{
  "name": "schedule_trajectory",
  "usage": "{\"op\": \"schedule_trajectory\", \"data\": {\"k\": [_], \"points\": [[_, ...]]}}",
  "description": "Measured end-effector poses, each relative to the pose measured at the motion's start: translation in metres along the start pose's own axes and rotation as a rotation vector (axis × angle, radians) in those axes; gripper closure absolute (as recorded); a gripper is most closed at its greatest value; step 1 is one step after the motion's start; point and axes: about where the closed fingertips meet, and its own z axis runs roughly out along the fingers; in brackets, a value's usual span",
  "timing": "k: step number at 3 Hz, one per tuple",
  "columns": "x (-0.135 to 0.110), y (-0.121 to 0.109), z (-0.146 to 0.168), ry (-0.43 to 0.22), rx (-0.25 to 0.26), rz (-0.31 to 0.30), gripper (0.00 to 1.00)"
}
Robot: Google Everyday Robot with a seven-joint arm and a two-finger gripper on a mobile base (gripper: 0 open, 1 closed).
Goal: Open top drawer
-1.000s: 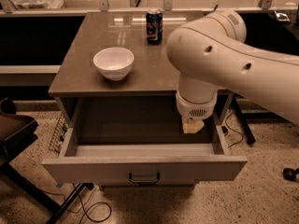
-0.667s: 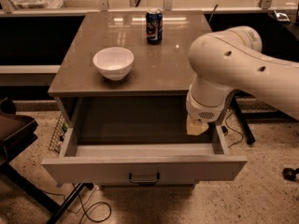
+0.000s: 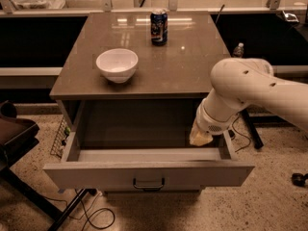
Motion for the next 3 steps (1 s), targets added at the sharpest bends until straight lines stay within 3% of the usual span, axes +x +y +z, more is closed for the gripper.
{"op": "schedule_trajectory", "data": {"k": [2, 3], "points": [[-0.011, 0.023, 0.049, -0.099, -0.039, -0.071, 1.00], [-0.030, 0.052, 0.051, -0.092, -0.066, -0.149, 1.00]]}}
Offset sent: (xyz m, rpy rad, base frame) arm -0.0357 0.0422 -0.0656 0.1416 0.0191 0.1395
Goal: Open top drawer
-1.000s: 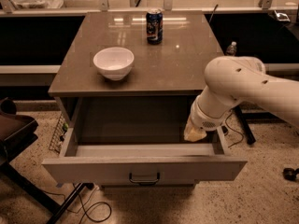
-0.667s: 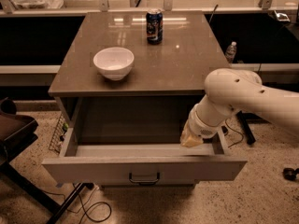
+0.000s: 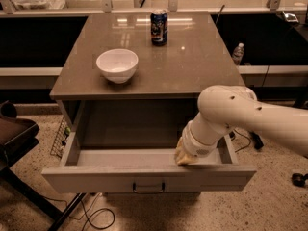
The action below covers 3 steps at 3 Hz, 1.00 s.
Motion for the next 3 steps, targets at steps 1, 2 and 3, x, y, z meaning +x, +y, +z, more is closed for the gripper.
{"op": "schedule_trajectory", "data": {"k": [1, 2, 3], "points": [[-0.021, 0.034, -0.007, 0.029, -0.042, -0.085, 1.00], [-0.041, 0.068, -0.013, 0.022, -0.105, -0.181, 1.00], [-0.058, 0.091, -0.012, 0.001, -0.176, -0.279, 1.00]]}}
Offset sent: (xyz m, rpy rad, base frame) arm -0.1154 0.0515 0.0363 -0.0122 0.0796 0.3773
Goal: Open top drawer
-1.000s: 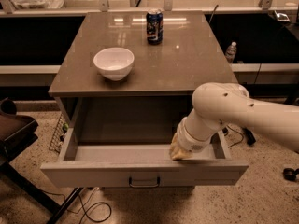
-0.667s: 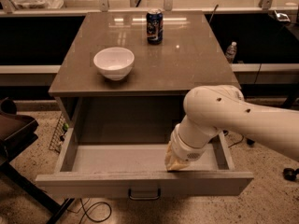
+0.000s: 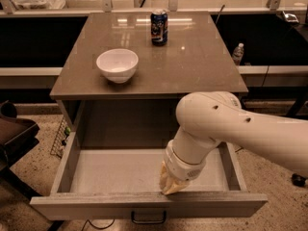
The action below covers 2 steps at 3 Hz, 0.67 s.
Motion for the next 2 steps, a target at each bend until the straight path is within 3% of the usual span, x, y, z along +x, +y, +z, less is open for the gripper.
{"op": "schedule_trajectory", "data": {"k": [1, 2], "points": [[-0.0003, 0.0011, -0.0006, 0.002, -0.001, -0.006, 0.83], [-0.0007, 0.0017, -0.0011, 0.005, 0.000, -0.007, 0.59]]}}
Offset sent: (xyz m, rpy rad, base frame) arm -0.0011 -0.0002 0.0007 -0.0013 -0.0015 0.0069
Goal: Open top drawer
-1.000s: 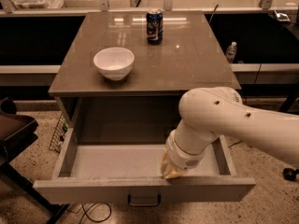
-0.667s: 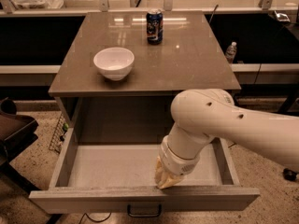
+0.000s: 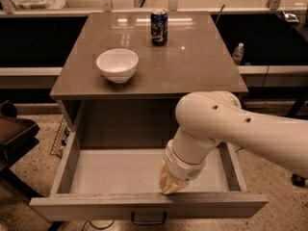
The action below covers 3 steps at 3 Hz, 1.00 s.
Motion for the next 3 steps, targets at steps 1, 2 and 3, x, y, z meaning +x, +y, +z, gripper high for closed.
{"op": "schedule_trajectory", "data": {"k": [1, 2, 3], "points": [[-0.0004, 0.0006, -0.0005, 0.002, 0.001, -0.001, 0.36], [-0.0007, 0.0012, -0.0009, 0.004, 0.001, -0.003, 0.13], [-0.0010, 0.0017, -0.0012, 0.006, 0.002, -0.003, 0.00]]}}
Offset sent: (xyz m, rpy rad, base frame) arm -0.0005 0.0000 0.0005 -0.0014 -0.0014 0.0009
